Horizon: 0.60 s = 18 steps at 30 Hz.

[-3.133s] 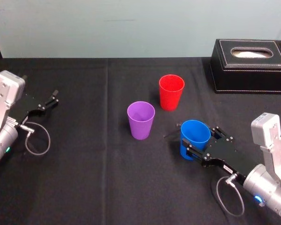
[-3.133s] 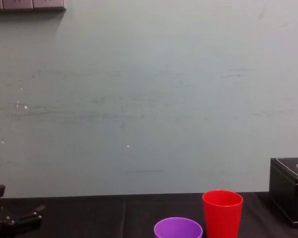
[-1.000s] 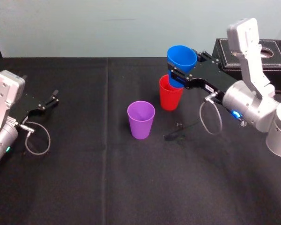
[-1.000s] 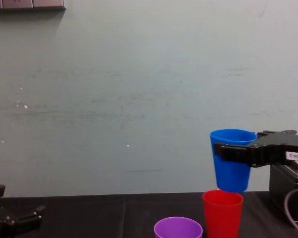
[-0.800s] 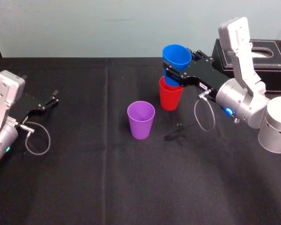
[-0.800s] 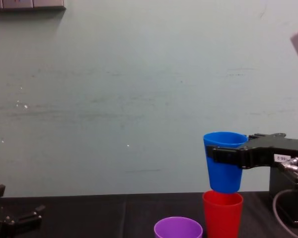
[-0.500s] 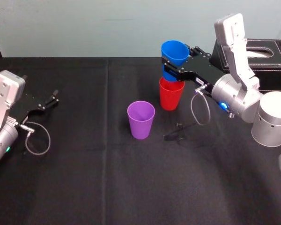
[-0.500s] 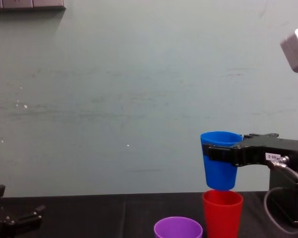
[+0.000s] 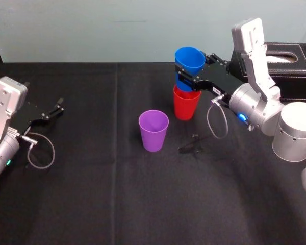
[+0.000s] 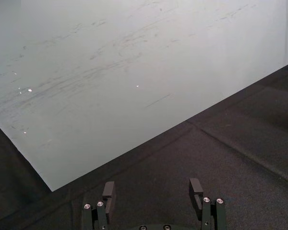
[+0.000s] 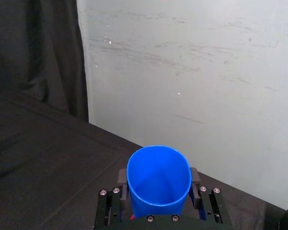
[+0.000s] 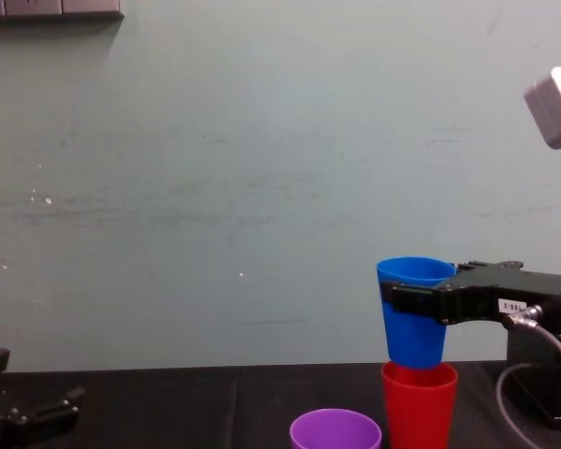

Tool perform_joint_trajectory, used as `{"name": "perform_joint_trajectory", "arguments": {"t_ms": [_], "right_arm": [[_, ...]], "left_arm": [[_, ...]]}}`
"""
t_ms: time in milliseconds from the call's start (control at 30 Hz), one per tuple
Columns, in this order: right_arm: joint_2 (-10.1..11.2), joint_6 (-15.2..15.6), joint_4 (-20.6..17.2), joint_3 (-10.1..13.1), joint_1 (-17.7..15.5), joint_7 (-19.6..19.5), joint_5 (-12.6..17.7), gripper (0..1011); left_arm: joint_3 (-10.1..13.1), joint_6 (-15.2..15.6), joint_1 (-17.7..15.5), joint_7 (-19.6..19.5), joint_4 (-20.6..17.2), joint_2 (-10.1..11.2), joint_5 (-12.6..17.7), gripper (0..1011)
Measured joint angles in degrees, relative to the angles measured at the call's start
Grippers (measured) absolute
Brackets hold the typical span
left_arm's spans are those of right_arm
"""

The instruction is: Stack the three plastic cups sequentially using one hand.

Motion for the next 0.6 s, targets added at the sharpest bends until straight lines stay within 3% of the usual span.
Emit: {"name": "perform_joint_trajectory", "arguments": {"t_ms": [600], "right_arm": [[-0.30, -0.31, 0.67, 0.14, -0.57, 0.24, 0.00, 735]], "left_arm": [[0.00, 0.00, 0.00, 0.00, 0.00, 0.00, 0.00, 1005]]}}
